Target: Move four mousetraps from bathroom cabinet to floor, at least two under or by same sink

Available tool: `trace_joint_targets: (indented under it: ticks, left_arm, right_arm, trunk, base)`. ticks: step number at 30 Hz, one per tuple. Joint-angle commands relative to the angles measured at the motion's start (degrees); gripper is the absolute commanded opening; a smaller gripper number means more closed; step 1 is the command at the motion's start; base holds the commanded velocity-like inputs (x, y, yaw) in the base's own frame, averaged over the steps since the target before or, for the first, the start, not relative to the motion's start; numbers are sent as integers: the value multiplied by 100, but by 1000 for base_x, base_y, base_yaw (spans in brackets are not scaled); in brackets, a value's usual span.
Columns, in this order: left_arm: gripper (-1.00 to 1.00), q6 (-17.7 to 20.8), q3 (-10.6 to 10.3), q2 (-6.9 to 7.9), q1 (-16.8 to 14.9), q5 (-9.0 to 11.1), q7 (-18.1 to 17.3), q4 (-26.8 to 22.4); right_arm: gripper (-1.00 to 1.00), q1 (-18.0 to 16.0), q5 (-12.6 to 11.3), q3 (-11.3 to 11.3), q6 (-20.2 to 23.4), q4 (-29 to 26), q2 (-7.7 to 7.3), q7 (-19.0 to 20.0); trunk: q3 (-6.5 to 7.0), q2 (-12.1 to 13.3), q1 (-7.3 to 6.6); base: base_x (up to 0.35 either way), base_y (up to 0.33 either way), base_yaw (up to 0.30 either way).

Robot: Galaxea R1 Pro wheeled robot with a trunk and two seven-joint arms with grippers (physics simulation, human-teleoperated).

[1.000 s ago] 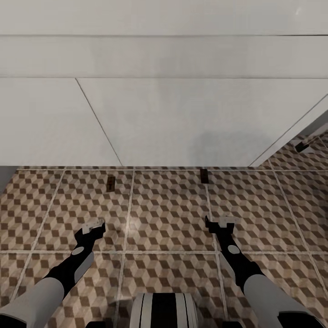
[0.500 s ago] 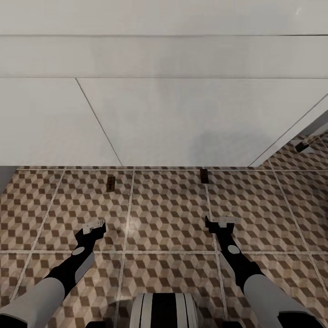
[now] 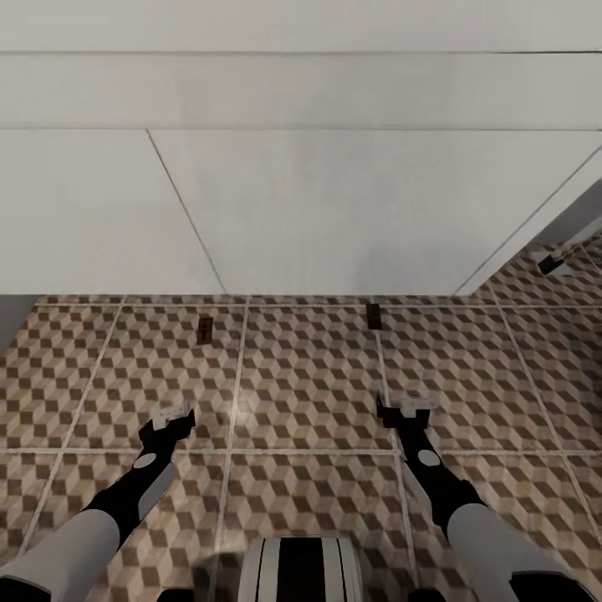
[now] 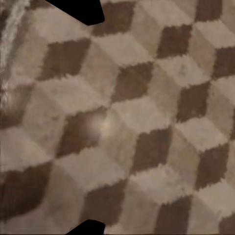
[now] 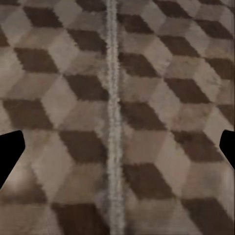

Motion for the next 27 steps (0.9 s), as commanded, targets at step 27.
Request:
trace_joint_targets:
  ticks: [27]
  left_arm:
    - [100,-28,-46,-25,-5,36,41,23]
  right_arm:
    - [100,-2,14,4,-19,4,0,-27]
  trunk:
    - [-3,-1,-4]
  base:
    - [-336,0,0]
